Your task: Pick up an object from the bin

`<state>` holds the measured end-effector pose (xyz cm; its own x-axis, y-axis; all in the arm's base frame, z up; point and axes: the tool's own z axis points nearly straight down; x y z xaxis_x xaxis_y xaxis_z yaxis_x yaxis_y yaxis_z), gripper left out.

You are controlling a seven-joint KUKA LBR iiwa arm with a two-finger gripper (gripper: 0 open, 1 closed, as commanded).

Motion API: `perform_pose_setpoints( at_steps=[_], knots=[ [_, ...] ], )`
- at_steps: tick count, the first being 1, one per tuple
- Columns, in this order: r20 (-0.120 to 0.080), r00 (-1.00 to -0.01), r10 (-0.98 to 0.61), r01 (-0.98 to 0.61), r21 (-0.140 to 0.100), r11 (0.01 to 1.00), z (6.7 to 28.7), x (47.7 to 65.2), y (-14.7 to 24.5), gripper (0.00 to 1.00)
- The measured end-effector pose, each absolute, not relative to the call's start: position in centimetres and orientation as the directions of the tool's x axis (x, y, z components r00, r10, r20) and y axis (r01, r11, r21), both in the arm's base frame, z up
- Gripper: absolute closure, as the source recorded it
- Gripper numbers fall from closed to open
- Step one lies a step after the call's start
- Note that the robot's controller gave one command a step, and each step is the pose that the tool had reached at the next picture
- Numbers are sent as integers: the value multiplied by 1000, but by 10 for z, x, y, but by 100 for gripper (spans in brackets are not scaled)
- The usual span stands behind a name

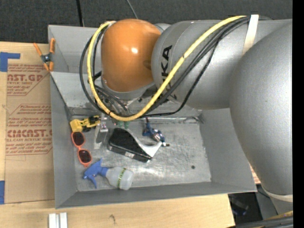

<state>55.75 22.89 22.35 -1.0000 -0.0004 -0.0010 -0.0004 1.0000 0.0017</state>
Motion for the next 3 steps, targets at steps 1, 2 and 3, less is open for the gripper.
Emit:
perform_pose_setpoints(
  at_steps=[1,2,3],
  knots=[
    [-1,-1000,0,0,2,1000,223,557,229,0],
    [-9,-1000,11,11,7,1000,89,492,228,100],
    [-8,-1000,12,12,7,1000,89,491,228,100]
  ],
)
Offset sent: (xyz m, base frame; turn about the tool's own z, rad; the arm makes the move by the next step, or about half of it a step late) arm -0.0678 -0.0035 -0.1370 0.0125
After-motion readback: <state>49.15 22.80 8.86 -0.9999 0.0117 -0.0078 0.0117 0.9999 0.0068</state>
